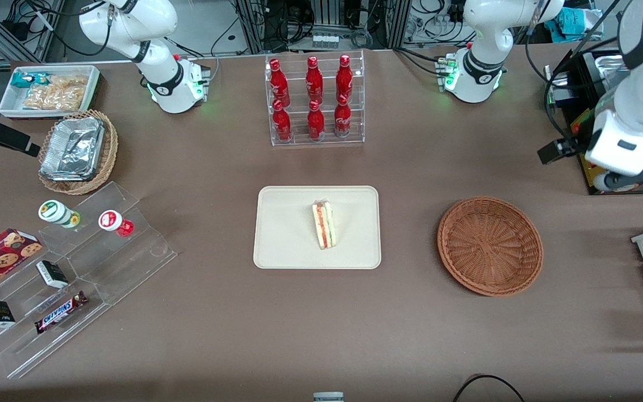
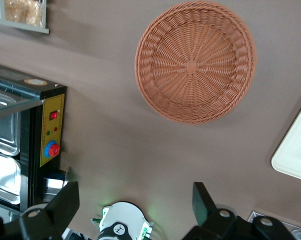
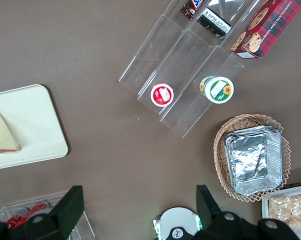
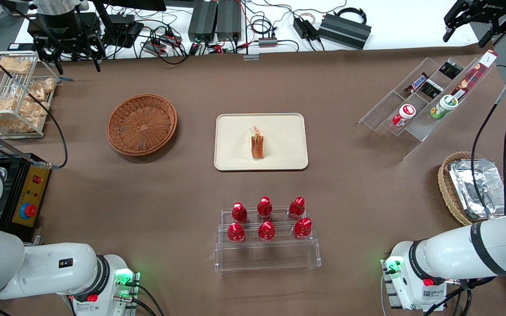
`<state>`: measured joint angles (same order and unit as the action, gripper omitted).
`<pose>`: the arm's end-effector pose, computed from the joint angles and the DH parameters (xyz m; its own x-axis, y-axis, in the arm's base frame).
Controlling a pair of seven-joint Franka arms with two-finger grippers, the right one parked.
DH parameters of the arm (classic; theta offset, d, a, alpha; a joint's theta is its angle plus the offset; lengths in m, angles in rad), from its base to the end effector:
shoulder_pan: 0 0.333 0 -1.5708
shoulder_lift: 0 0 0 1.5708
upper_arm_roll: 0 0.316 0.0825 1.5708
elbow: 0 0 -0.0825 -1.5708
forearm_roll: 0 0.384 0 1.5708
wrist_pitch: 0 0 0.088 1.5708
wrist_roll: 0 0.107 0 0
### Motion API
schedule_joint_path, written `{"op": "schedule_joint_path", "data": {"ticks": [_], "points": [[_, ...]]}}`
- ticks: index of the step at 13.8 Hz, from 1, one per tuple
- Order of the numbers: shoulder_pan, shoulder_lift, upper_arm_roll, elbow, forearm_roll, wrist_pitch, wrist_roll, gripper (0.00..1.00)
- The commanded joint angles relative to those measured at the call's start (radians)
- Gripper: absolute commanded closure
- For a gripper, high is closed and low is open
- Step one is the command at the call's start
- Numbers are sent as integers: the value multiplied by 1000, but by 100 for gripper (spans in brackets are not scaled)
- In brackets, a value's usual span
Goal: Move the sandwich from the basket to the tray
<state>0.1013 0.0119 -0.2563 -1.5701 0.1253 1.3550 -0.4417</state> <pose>0.5288 -0.0662 0.6033 0.9401 0.3064 -0.1495 0.2736 -0.9396 -0.2056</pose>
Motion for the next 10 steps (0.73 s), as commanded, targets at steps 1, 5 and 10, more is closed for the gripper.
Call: {"op": "schedule_joint_path", "data": {"ticks": [1,5,10], "points": [[25,-79,2,-91,-23,38,11,0],[25,-26,15,-16,-19,-20,9,0],[26,-12,46,13,-9,-49,27,0]]}}
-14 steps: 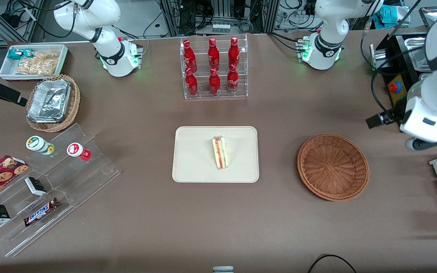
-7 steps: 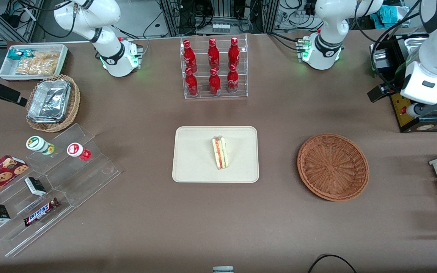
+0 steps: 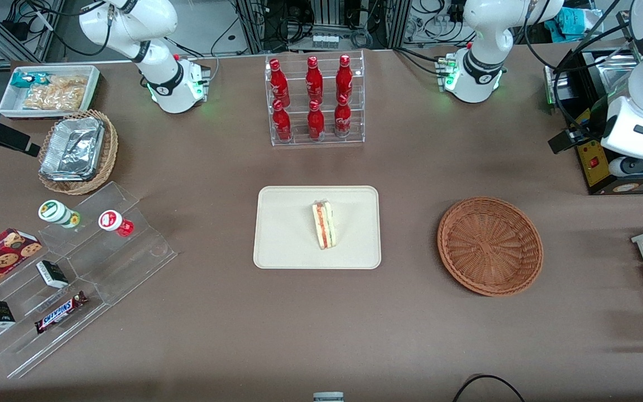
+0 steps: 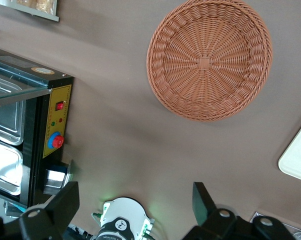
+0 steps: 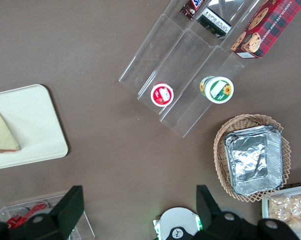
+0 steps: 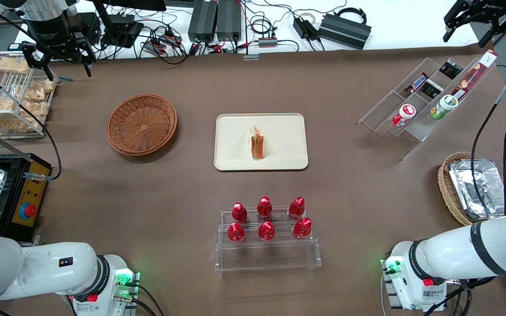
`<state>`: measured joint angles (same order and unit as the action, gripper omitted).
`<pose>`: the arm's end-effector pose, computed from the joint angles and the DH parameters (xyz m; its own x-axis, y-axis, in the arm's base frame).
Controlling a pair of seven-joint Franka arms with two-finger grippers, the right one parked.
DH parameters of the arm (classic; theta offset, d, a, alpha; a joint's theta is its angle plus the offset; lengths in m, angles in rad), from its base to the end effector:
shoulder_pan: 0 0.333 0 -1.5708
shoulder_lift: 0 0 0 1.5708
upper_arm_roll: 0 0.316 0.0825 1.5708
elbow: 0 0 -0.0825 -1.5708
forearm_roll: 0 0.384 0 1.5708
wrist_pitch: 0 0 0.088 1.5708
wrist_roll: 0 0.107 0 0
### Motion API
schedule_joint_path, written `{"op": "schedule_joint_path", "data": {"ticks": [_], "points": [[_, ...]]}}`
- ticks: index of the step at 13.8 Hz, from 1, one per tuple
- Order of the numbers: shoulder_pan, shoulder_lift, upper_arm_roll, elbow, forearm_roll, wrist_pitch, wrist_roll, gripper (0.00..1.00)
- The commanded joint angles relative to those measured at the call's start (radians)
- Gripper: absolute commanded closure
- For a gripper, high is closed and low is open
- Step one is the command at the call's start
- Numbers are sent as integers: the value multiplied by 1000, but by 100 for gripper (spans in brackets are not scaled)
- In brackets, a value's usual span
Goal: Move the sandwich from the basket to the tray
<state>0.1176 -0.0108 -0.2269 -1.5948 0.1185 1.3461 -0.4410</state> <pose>0.5229 -0.0433 0.6033 0.9231 0.3495 -0.1604 0.3142 -0.9260 -0.2091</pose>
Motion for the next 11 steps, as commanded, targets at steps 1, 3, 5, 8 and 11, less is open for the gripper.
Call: {"op": "schedule_joint_path", "data": {"ticks": [1,3,5,8,11], "points": [[-10,14,38,51,-6,-68,57,0],[-102,20,137,70,-31,-94,112,0],[-108,17,144,68,-81,-94,122,0],[-111,20,144,90,-83,-94,125,0],[-111,25,143,90,-83,-94,117,0]]}}
